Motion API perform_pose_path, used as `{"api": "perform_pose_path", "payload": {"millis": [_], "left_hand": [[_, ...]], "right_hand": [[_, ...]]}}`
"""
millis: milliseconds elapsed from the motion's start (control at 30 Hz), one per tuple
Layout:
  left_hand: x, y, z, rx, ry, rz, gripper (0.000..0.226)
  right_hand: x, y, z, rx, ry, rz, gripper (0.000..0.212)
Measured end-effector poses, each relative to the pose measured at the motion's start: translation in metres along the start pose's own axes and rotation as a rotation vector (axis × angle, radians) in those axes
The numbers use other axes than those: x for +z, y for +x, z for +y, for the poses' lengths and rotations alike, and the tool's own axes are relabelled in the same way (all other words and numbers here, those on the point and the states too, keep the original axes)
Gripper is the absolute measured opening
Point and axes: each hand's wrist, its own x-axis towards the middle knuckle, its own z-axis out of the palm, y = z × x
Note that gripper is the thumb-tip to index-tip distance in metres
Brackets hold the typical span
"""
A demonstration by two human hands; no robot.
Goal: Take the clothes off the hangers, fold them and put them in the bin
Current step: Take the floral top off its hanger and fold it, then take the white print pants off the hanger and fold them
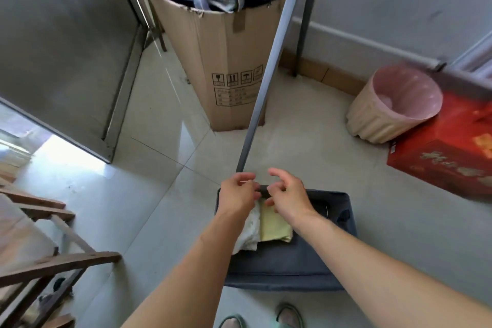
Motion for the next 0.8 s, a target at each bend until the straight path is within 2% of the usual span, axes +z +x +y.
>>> {"api": "perform_pose_path", "payload": {"millis": [167, 367, 633, 800], "left_hand": [[-0.013, -0.078, 0.083, 0.047, -0.052, -0.102, 0.022], [-0.027, -0.167, 0.163, 0.119, -0.088, -0.144, 0.023], [-0.032, -0.283, 0.238, 0.283, -0.141, -0.277, 0.019], [-0.019, -0.343, 0.266, 0.416, -0.034, -0.406, 0.019]], "right_hand": [[-0.048, -0.067, -0.09, -0.098, 0.029, 0.032, 0.041], [-0.087, -0.154, -0.166, -0.177, 0.09, 0.083, 0.039], [-0.142, -0.265, -0.231, -0.292, 0.27, 0.241, 0.035], [-0.191, -0.327, -0.255, -0.397, 0.274, 0.37, 0.027]]}}
